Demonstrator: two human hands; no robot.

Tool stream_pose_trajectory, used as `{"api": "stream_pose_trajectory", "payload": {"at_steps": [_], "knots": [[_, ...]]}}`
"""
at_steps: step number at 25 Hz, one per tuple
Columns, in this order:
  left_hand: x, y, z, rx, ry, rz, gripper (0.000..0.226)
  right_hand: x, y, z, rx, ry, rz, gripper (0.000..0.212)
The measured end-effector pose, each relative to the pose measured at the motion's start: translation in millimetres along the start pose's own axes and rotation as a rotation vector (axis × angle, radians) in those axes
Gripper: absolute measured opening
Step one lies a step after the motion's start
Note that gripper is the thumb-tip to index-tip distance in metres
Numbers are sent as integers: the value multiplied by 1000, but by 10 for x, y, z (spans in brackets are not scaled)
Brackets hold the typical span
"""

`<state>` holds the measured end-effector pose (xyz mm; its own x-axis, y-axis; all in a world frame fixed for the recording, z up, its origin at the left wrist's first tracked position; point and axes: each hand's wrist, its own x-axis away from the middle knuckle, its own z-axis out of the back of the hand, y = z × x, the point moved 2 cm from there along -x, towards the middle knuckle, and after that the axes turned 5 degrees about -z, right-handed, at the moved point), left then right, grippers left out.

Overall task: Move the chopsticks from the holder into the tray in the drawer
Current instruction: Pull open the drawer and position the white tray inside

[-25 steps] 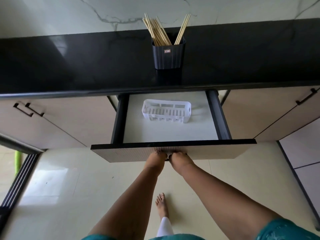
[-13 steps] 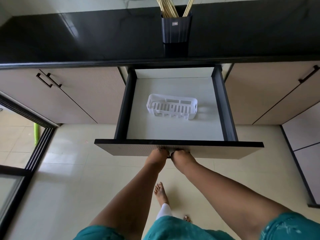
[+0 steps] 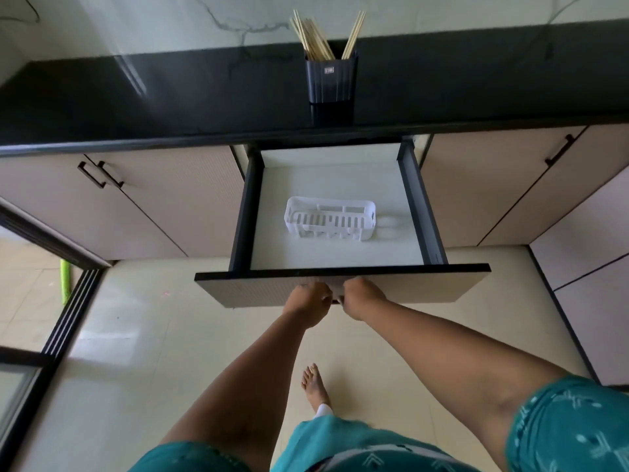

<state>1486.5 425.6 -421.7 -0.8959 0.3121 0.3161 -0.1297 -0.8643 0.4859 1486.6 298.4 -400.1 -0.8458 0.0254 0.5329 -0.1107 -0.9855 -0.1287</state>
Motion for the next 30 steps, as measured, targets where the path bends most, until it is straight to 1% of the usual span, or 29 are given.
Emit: {"api": "stream_pose_trajectory", "payload": {"at_steps": [1,3,5,6,7,9,12,15,16,19,21,24,30], "knots": [[12,35,124,23,15,24,19,-1,-79,137,4,-25,-2,24],[-45,101,419,71,68,44,16,-25,-226,439,-62,-71,-16,6],[-180,127,753,165,156,62,15,-166,-336,731,-298,-59,-64,8],[-278,134,917,215,204,73,15,-250,-375,880,-451,-47,-74,5],[-397,135,1062,255,251,78,15,-348,-406,1020,-591,-28,-80,12],[-693,116,1300,314,347,81,16,-602,-420,1286,-764,50,-93,22],[-1143,-24,1469,374,438,108,18,-1052,-323,1540,-812,154,-114,23],[-1603,-359,1454,353,405,213,12,-1594,-63,1589,-755,192,-246,27],[-1730,-490,1400,349,371,252,15,-1753,56,1549,-730,194,-308,31],[-2022,-823,1190,356,170,438,47,-2074,388,1284,-660,122,-534,46],[-2122,-948,1086,387,48,545,61,-2188,513,1078,-571,29,-622,48],[-2239,-1049,986,405,-16,555,59,-2336,553,890,-493,-70,-634,42],[-2382,-1139,926,417,17,540,54,-2608,520,973,-469,-17,-609,43]]}}
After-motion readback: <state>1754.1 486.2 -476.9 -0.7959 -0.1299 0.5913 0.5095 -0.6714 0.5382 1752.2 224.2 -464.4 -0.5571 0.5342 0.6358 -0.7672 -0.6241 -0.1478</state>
